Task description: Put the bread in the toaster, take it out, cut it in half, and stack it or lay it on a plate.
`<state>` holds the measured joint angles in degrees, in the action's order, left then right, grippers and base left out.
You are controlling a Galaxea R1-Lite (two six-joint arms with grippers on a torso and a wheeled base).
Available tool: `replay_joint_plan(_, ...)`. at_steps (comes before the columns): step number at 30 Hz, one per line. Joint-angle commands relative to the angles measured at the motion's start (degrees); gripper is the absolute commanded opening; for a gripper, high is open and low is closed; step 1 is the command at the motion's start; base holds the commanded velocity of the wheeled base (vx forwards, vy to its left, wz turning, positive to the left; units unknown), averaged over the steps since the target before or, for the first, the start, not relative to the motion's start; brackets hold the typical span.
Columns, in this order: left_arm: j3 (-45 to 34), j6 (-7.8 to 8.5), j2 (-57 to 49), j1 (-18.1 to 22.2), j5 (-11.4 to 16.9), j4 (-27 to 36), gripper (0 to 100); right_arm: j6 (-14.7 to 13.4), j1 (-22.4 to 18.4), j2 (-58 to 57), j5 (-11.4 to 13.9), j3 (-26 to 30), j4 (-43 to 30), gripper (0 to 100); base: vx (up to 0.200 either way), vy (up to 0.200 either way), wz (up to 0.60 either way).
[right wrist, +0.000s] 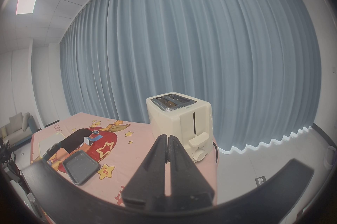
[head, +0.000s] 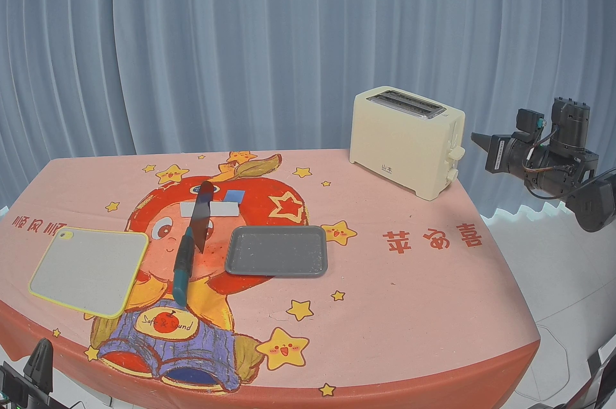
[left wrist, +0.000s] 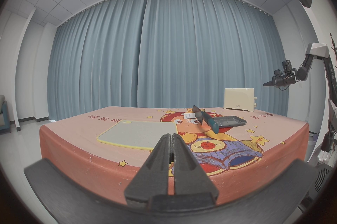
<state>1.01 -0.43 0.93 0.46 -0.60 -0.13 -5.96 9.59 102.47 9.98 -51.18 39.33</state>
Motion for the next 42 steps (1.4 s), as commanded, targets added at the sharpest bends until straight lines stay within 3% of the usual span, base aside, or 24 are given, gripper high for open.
replay_joint_plan(1, -1.0, -0.01, -0.9, 0.1, 0.0, 0.0, 0, -0.1, -0.4, 1.4, -0.1, -0.3, -0.1, 0, 0.0, 0.0, 0.0)
replay_joint_plan(42, -1.0, -0.01, -0.9, 0.1, 0.0, 0.0, 0, 0.3, -2.8, 8.3, -0.1, -1.7, -0.2, 0, 0.0, 0.0, 0.0)
